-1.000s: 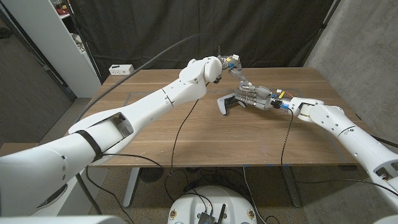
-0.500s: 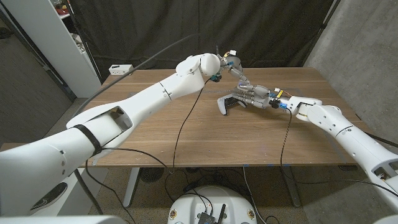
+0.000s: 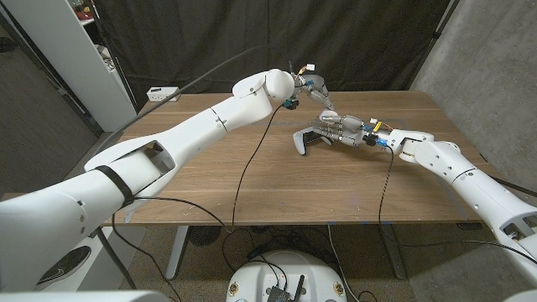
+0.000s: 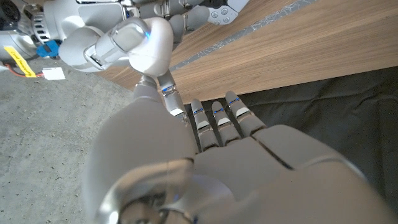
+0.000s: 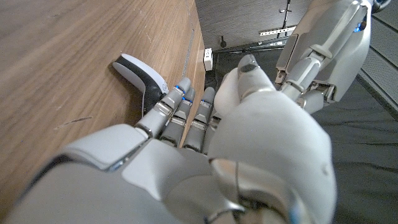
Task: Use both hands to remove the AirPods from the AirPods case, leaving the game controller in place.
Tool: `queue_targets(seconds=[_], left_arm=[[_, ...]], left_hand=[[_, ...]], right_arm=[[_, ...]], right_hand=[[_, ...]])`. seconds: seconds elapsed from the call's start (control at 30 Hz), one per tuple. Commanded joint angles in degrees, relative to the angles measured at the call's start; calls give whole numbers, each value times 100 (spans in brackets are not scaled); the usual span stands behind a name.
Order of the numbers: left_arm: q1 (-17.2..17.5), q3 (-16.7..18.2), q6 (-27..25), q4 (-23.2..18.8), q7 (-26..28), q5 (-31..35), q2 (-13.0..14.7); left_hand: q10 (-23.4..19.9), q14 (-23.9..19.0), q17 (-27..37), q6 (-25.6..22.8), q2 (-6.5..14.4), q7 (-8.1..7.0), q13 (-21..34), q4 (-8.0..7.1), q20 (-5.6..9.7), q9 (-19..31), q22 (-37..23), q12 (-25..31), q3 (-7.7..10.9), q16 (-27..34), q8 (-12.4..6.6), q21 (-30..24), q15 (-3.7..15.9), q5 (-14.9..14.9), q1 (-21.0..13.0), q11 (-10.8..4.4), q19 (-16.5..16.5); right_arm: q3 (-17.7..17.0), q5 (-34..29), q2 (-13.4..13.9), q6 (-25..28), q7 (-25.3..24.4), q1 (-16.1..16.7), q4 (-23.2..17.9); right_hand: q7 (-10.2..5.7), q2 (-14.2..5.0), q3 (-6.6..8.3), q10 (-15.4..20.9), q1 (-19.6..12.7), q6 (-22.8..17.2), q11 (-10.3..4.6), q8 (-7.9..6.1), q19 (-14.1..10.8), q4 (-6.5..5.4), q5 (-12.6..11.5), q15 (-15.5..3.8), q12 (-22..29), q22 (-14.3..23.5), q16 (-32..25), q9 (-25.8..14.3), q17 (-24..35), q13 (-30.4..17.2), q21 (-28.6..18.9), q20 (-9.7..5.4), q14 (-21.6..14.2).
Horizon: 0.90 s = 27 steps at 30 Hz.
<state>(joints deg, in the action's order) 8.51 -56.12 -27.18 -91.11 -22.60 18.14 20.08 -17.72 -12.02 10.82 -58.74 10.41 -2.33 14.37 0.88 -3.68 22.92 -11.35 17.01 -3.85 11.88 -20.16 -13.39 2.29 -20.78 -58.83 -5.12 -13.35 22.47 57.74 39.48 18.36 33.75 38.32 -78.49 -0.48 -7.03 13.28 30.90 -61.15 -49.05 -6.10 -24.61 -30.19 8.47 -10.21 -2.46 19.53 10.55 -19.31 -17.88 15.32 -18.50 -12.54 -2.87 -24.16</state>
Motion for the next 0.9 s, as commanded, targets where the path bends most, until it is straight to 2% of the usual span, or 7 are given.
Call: queue_targets(seconds=[0.03, 0.13, 0.23, 0.37, 0.5, 0.73, 0.9], left_arm=[[-145, -180, -191, 13, 65, -257, 85], [-187, -257, -271, -11, 29, -220, 118], [-234, -353, -364, -50, 20, -125, 150], [-290, -551, -568, -203, 74, 180, 201], [-251, -588, -587, -318, 172, 327, 256], [49, -346, -332, -565, 486, 301, 447], [428, -19, 43, -826, 838, 137, 634]], left_hand=[[-52, -60, 26, 122, -64, 81, 22, -162, 54, 57, -38, 13, -98, 19, -1, -68, 164, 40, 211, 22, -79], [-26, -39, 35, 248, -268, 141, 16, -384, 97, 94, -42, -17, -350, -1, 71, -68, 185, 154, 610, -9, -69], [34, -26, 37, 368, -352, 204, 8, -495, 74, 95, -45, -55, -489, -12, 152, -64, 149, 202, 811, 140, -50], [39, -25, 37, 441, -373, 210, 8, -526, 66, 73, -46, -62, -537, -15, 212, -63, 132, 211, 862, 121, -46], [87, -18, 35, 797, -473, 251, 12, -556, 49, -6, -46, -88, -648, -23, 430, -56, 131, 219, 933, 161, -26], [140, 12, 40, 1307, -612, 176, 23, -619, -20, -127, -46, -116, -827, -31, 736, -42, 121, 206, 1070, 185, 12], [121, 8, 37, 1363, -616, 105, 29, -609, -42, -167, -46, -111, -852, -31, 782, -40, 111, 184, 1041, 158, 19]], right_arm=[[-20, 2, 3, 16, -15, 0, 71], [-11, -25, -5, -4, -17, -19, 103], [-10, -73, 3, -54, -39, -22, 90], [10, -186, 42, -130, -87, -32, 49], [24, -296, 67, -234, -147, -29, 14], [41, -549, 104, -540, -287, 13, 36], [85, -667, 78, -630, -314, -52, 140]], right_hand=[[-491, -50, -30, 17, -7, -527, -23, -41, 14, 1, -23, -881, 38, 5, -37, -359, 21, -26, 11, -83, 31], [-485, -53, -37, 22, -15, -540, -18, -43, 15, 0, -24, -878, 39, 5, -42, -358, 22, -30, 10, -81, 30], [-477, -56, -44, 41, -25, -557, -10, -48, 11, 1, -25, -867, 46, 5, -47, -360, 23, -34, 7, -73, 26], [-438, -57, -53, 69, -39, -572, 17, -53, 4, 3, -23, -854, 56, 5, -53, -365, 24, -41, 2, -63, 25], [-401, -58, -60, 99, -56, -598, 50, -66, -2, 8, -21, -845, 68, 5, -59, -374, 24, -46, -2, -55, 19], [-383, -63, -71, 163, -78, -620, 26, -73, -4, 10, -18, -838, 93, 5, -70, -381, 26, -56, -6, -51, 11], [-383, -65, -80, 172, -86, -623, 26, -69, -4, 9, -15, -840, 97, 5, -74, -380, 28, -61, -7, -47, 13]])
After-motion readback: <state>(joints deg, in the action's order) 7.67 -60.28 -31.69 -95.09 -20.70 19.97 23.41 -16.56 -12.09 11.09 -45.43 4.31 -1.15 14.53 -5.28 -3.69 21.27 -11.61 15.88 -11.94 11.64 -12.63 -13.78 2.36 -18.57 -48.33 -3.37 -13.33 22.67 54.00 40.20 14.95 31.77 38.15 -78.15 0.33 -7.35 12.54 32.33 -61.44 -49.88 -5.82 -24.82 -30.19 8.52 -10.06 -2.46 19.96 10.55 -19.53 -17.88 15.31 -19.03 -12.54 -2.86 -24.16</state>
